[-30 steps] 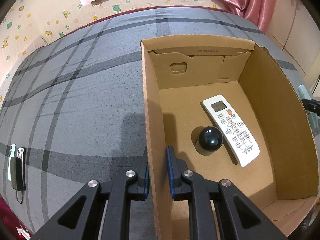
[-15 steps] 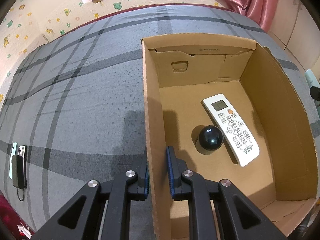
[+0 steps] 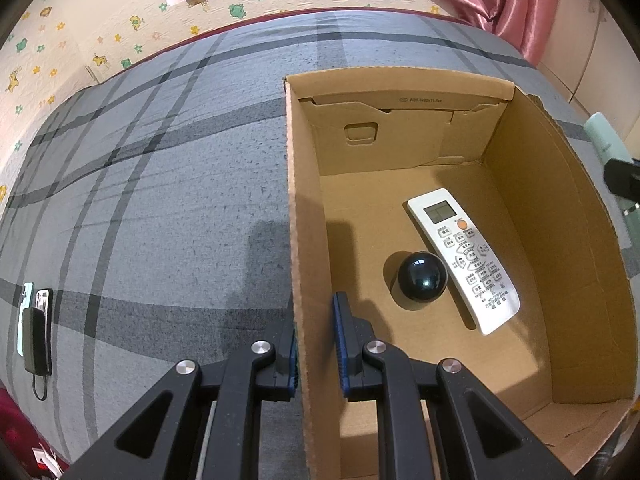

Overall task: Organize rigid objects
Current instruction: 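Carry the bottle with the right gripper over the box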

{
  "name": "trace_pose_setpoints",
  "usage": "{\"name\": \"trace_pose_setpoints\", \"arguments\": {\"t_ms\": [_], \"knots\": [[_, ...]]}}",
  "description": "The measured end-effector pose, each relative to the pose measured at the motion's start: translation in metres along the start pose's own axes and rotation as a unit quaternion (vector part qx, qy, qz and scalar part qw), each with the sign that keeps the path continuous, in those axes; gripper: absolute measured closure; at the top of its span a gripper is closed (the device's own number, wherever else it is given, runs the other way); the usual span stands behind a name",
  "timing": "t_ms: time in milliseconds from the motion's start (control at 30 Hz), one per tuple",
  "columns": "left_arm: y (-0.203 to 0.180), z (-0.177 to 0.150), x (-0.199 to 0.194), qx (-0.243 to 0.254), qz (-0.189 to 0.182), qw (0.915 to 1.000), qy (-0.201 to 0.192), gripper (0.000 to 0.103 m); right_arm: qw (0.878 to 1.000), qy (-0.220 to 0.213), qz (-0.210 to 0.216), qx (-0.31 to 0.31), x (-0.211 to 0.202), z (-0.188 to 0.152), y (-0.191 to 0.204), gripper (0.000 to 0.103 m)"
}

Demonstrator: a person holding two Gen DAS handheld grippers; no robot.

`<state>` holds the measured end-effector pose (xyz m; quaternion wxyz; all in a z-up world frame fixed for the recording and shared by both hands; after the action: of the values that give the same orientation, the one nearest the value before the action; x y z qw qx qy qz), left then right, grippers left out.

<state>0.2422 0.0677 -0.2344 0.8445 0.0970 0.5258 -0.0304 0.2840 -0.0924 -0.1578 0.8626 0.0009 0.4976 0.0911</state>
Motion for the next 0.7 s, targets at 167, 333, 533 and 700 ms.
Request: {"name": "trace_pose_setpoints", "arguments": {"t_ms": [167,333,533,700], "knots": [[0.0,0.0,0.0,-0.001,-0.002,1.0,0.0,0.088,1.0,0.013,0.017,-0.014,0.012,-0.005,0.025,0.076],[0.0,0.0,0.0,-0.002,-0.002,1.0,0.0,0.088,0.999,0.032,0.028,-0.019,0.03,-0.012,0.044,0.076],[0.0,0.001,0.0,-0.002,-0.002,1.0,-0.001,0.088,0.997,0.063,0.037,-0.013,0.053,-0.023,0.058,0.076],[0.0,0.0,0.001,0.0,0.0,1.0,-0.001,0.088,0.995,0.09,0.028,-0.022,0.076,-0.033,0.063,0.076]]}}
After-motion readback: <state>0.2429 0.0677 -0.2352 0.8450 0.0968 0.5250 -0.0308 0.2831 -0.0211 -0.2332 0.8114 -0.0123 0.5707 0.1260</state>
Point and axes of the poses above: each gripper's, at about its wrist camera, not at the fingertips, and x roughly the way its jaws point, y to its left, z to its top, the point moved 10 cm from there along x, roughly the way its jaws point, and after that the axes turned 8 degrees about x, right-handed, at the moved point
